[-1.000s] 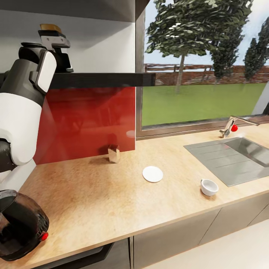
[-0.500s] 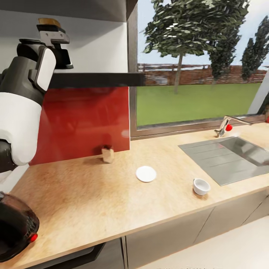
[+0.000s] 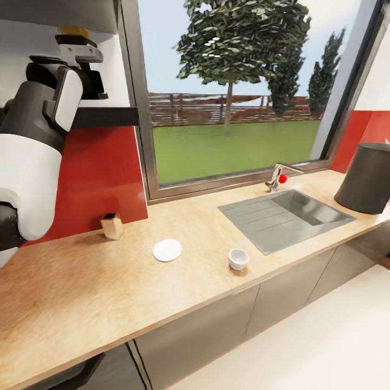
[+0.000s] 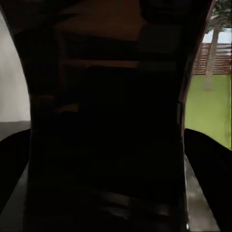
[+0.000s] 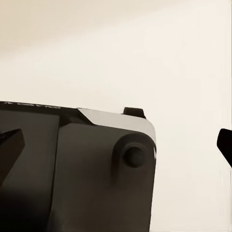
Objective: Set up a coffee station on the kitchen countertop: keep the coffee maker on the countertop, move the bottle of coffee from the kitchen shelf to the counter next to the coffee maker, place a paper coffee filter on top of the coffee maker, put the saucer next to the coffee maker with the coffee cup on the saucer, and place the electric kettle next to the coffee maker.
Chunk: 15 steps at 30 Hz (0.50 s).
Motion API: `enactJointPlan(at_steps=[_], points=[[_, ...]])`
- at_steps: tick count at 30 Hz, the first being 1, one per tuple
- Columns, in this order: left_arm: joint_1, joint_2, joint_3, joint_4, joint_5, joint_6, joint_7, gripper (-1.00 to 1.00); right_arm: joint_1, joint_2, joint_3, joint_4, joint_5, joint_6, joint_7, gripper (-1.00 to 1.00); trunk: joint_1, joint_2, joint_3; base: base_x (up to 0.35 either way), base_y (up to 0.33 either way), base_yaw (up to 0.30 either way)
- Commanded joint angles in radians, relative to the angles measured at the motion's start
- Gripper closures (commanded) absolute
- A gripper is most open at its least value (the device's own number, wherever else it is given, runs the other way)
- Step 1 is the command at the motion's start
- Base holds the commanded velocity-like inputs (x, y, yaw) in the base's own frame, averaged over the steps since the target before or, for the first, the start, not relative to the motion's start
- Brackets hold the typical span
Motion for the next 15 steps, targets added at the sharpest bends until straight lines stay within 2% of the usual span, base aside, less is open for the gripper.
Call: enactJointPlan(at_steps=[1, 15], points=[[-0.001, 0.002, -0.006, -0.001, 0.009, 0.004, 0.009, 1.0, -0.001, 0.0, -0.008, 0.001, 0.01, -0.003, -0.004, -1.0, 0.0, -0.002, -0.001, -0.009, -0.273, -0.292], [-0.001, -0.001, -0.006, -0.001, 0.01, 0.004, 0.009, 1.0, -0.001, 0.0, -0.008, 0.003, 0.01, -0.003, -0.003, -1.0, 0.0, -0.002, 0.003, -0.001, -0.273, -0.293]])
